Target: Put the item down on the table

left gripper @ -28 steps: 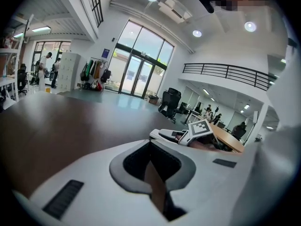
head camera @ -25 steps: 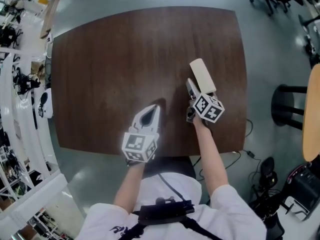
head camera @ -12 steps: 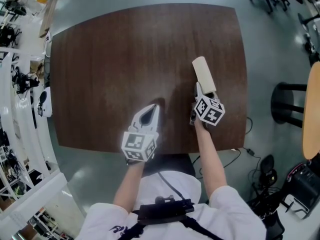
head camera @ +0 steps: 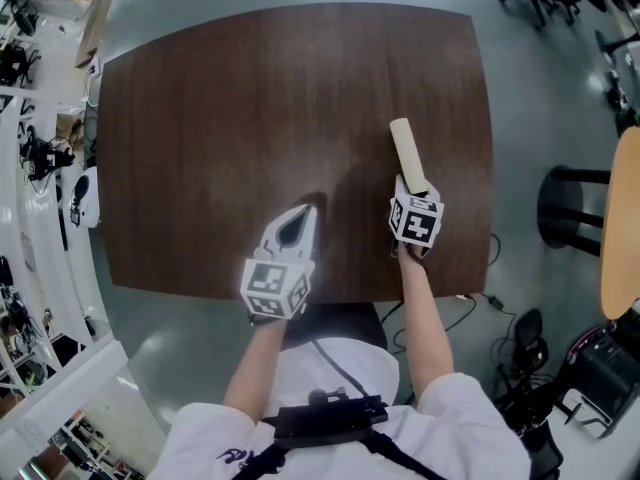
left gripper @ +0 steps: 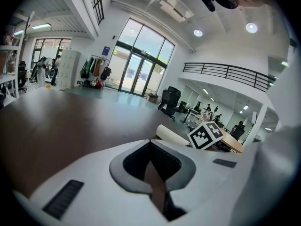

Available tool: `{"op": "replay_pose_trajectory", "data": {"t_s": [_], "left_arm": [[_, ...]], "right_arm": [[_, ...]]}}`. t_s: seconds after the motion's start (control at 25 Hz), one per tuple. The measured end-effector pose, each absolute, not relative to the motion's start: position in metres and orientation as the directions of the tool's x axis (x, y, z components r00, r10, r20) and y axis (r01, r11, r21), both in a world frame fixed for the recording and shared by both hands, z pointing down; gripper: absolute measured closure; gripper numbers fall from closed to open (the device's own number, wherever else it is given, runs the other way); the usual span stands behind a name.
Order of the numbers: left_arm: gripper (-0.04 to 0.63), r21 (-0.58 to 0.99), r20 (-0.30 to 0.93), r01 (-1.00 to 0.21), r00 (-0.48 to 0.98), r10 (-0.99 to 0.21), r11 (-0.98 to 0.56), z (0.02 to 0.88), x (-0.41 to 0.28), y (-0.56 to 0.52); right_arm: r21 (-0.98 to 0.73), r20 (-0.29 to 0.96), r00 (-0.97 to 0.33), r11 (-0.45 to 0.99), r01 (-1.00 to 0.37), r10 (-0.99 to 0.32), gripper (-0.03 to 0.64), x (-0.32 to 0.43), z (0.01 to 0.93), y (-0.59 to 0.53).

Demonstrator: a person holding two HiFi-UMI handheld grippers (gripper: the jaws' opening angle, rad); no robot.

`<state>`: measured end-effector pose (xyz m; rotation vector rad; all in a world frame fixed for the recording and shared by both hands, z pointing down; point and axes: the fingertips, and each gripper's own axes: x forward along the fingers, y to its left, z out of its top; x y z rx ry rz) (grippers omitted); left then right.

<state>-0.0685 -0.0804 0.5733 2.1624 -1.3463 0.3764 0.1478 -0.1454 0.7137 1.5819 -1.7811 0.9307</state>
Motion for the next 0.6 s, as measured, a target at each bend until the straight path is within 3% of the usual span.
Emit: {"op": "replay_pose_trajectory", "data": {"t_s": [0.24,0.36,0.6], "left_arm": [[0.583,0.313,0.514,-0.888,0.456,-0.727,-0.336,0.577,-0.07,-0.078],[0.583,0.313,0.517,-0.888,0.457,-0.723,-0.337,0.579,-0.072,-0.076],[0.583,0.314,0.524,-0.886,0.462,-0.716,-0.341,0.583,-0.068,-0.071]], "right_arm": [[-0.111,0.776,-0.131,0.071,-0.991,-0.618,0.503,0.159,0.706,-0.134],[-0.105,0.749,-0.134,0.084,-0.991,-0.648,0.447,0.162,0.7,-0.131],[-0.098,0.732,-0.146,0.109,-0.989,-0.666,0.443,0.167,0.694,-0.127]]}}
